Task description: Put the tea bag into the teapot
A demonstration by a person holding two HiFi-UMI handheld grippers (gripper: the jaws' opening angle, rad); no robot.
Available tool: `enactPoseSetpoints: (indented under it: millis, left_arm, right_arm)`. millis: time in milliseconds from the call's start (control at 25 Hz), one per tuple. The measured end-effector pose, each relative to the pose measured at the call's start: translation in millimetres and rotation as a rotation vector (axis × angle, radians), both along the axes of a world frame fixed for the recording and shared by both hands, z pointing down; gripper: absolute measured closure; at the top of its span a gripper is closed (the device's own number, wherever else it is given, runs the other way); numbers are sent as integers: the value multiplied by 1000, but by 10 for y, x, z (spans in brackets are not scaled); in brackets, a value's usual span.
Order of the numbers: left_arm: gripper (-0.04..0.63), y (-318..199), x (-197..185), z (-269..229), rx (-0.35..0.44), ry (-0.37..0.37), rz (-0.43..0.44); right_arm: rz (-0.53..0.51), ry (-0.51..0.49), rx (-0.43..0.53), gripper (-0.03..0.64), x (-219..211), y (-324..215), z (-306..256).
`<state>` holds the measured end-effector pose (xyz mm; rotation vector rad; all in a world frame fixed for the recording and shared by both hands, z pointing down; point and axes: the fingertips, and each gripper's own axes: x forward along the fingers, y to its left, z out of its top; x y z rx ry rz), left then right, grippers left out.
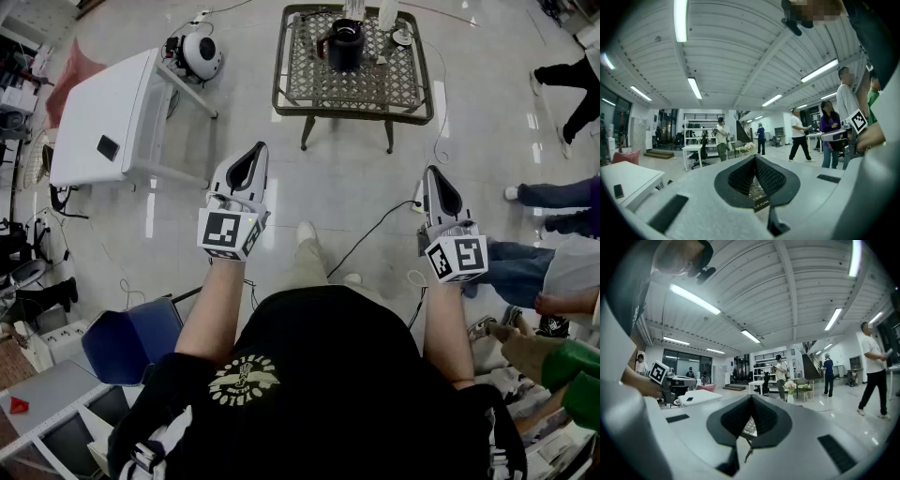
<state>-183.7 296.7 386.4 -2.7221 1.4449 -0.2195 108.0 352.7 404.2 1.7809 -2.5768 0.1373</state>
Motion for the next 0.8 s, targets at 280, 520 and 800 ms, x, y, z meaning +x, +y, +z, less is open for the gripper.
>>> enactPoseSetpoints:
  millis: [280, 520, 800]
  left_arm:
    - [598, -416, -171, -41, 2, 17, 7]
    - [598, -892, -361, -85, 7, 23, 30]
    - [598, -1445, -557, -53, 2, 37, 71]
  right_arm:
    - [-3, 13, -19, 611, -217, -328, 31]
    - [7, -36, 10, 611, -405, -757, -59]
    - [48, -3, 40, 611, -579, -1163, -239]
